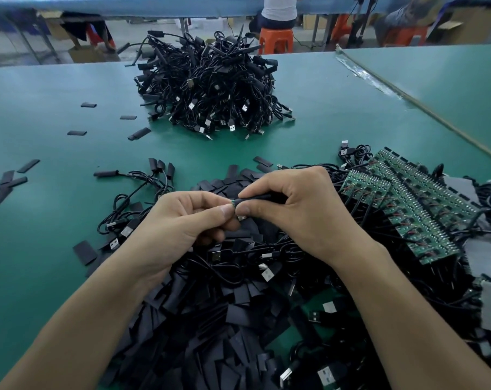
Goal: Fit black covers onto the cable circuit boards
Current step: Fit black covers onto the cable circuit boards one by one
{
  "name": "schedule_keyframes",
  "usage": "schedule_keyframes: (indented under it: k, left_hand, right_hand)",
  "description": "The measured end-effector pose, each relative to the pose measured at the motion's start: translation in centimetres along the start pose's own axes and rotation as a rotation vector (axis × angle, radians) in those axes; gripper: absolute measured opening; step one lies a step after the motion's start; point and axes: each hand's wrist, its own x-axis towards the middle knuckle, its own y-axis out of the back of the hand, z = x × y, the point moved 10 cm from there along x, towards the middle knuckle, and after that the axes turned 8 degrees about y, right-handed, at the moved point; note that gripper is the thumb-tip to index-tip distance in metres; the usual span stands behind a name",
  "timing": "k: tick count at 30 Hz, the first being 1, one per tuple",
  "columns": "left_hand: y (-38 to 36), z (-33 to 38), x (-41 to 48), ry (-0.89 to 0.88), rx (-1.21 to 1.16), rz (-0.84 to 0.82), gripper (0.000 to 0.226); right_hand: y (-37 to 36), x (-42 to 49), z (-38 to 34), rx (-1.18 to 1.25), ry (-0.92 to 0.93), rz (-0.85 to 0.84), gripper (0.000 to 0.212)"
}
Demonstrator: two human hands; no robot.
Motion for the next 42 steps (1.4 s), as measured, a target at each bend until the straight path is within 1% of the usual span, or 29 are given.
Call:
schedule_keyframes:
  k: [2, 7, 9, 12, 19, 25, 31, 33, 38, 42]
  left_hand:
    - [0.1, 0.1, 0.0, -0.015, 0.014, 0.017, 0.028]
    - [0.5, 0.3, 0.1, -0.042, 0.034, 0.053, 0.019]
    - [0.6, 0.4, 0.0, -0.047, 0.033, 0.059, 0.020]
    - [0.6, 0.6, 0.0, -0.056, 0.039, 0.064, 0.021]
    - [0.5, 0.8, -0.1, -0.073, 0.064, 0.059, 0.018]
    - [0.4, 0.8, -0.1, -0.066, 0.109, 0.046, 0.011]
    - [0.4, 1.1, -0.3, -0.104, 0.164, 0.078, 0.015]
    - [0.4, 1.0, -0.2, -0.108, 0.169, 0.076, 0.016]
    - [0.5, 1.2, -0.3, -0.132, 0.181, 0.084, 0.019]
    - [0.6, 1.3, -0.3, -0.134, 0.158, 0.068, 0.017]
  right_hand:
    - [0.1, 0.0, -0.1, -0.004, 0.006, 0.006, 0.018]
    - [0.2, 0.1, -0.2, -0.032, 0.027, -0.018, 0.031]
    - [0.5, 0.1, -0.1, -0.053, 0.031, 0.000, 0.033]
    - [0.8, 0.0, 0.4, -0.045, 0.004, 0.039, 0.029]
    - [0.9, -0.1, 0.7, 0.005, 0.000, 0.047, 0.026]
    - [0.9, -0.1, 0.1, 0.036, 0.061, 0.050, 0.023]
    - [0.6, -0.1, 0.1, 0.010, 0.064, 0.008, 0.029]
    - [0.4, -0.1, 0.2, -0.013, 0.073, -0.002, 0.028]
    - [0.5, -0.1, 0.0, -0.031, 0.107, 0.040, 0.020]
    - [0.5, -0.1, -0.2, -0.017, 0.137, 0.054, 0.021]
